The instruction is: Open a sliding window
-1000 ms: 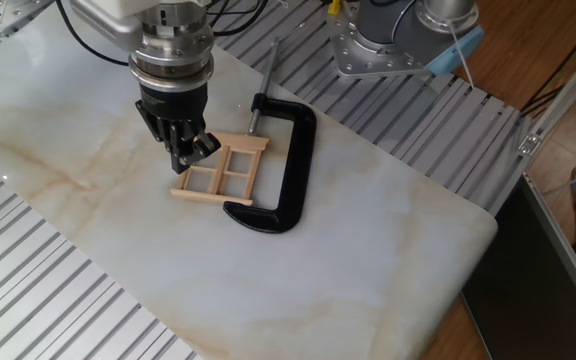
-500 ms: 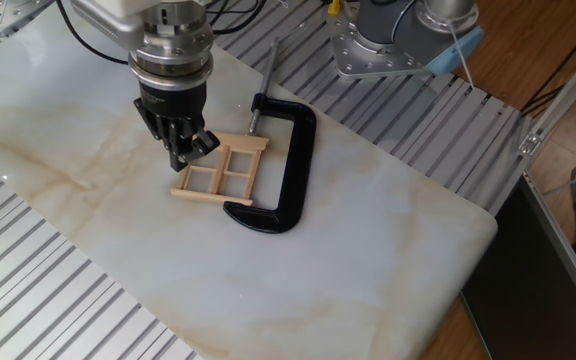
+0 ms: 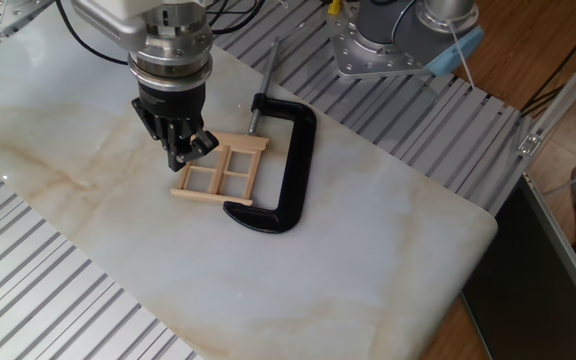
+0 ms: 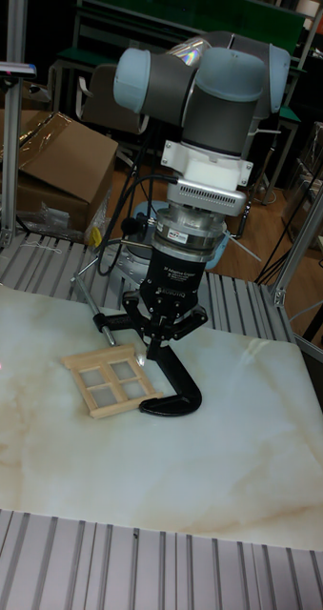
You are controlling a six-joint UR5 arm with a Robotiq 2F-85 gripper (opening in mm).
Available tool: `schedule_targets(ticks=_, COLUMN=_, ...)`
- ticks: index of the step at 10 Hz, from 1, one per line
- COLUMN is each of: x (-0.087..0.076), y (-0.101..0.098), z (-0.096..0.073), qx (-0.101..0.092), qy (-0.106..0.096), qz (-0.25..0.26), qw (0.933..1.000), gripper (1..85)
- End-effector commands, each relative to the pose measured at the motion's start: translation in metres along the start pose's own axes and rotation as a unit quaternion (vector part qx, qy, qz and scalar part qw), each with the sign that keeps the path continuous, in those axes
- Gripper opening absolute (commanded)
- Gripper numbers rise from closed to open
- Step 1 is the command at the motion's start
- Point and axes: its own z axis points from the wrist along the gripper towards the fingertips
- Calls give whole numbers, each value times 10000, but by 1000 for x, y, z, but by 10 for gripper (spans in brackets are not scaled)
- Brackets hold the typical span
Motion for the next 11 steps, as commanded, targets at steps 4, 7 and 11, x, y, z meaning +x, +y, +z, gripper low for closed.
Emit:
schedule_targets(ticks=4, x=0, y=2, z=-1, qx=-74, qy=-29, qz=5, qw=10000, gripper=7)
schedule_targets(ticks=7, x=0, y=2, z=-1, qx=-74, qy=-29, qz=5, qw=10000, gripper=7)
schedule_targets(ticks=11, x=-5, y=3, z=-3, qx=-154, qy=-183, qz=-146, qw=9996, gripper=7)
